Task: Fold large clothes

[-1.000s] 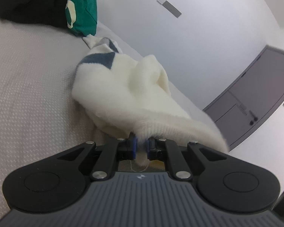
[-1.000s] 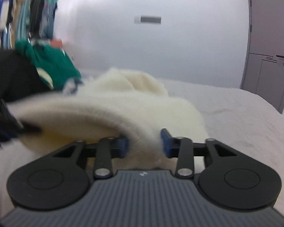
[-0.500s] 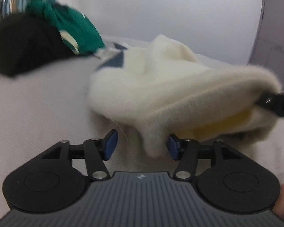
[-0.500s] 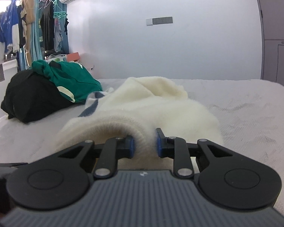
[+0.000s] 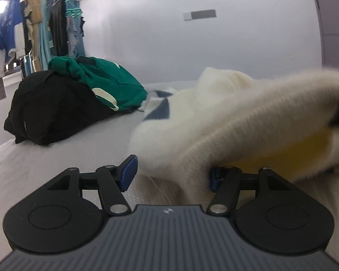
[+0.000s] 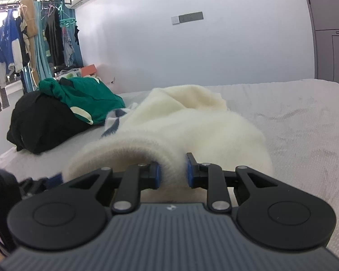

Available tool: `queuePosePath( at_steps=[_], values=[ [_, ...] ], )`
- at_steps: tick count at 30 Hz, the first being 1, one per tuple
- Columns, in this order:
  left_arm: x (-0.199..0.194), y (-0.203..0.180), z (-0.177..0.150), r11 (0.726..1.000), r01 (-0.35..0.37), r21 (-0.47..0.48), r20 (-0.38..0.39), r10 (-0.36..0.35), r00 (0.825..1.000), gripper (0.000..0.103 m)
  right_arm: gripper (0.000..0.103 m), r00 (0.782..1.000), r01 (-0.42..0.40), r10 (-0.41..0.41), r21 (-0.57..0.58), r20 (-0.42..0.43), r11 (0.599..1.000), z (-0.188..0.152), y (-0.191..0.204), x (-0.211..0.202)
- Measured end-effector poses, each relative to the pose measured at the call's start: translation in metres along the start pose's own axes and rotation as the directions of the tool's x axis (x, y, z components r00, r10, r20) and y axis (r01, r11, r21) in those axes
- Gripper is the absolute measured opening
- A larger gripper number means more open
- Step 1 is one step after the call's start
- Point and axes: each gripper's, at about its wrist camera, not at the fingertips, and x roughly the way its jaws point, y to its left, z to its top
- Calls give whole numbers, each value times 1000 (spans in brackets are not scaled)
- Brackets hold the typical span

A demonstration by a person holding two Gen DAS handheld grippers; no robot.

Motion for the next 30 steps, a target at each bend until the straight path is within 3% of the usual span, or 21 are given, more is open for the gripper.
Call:
queuePosePath(
  at_steps=[5,8,12,17,22,26,30],
  values=[
    [-4,9,7,999,4,-41,42,-2,999,42,26,996,28,-30,-27,-88,999,-9,4,18],
    [-5,15,12,997,12,-77,55,-8,998,34,31,983,57,-66,-53,-170,997,-20,8,34],
    [-8,21,16,993,24,-114,60,-17,998,30,40,968,90,-116,-125,-224,988,-34,16,49],
    [-14,21,15,990,38,-138,59,-30,998,29,44,946,124,-136,-61,-295,990,-43,4,59],
    [-24,30,20,976,70,-204,68,-57,996,27,43,960,157,-145,33,-238,987,-36,-4,35],
    [-47,39,28,960,97,-263,102,-72,992,22,37,984,151,-149,17,-97,988,-17,1,0],
    [-84,43,44,945,127,-303,178,-75,981,15,31,991,127,-126,-22,45,992,19,4,-38]
  ],
)
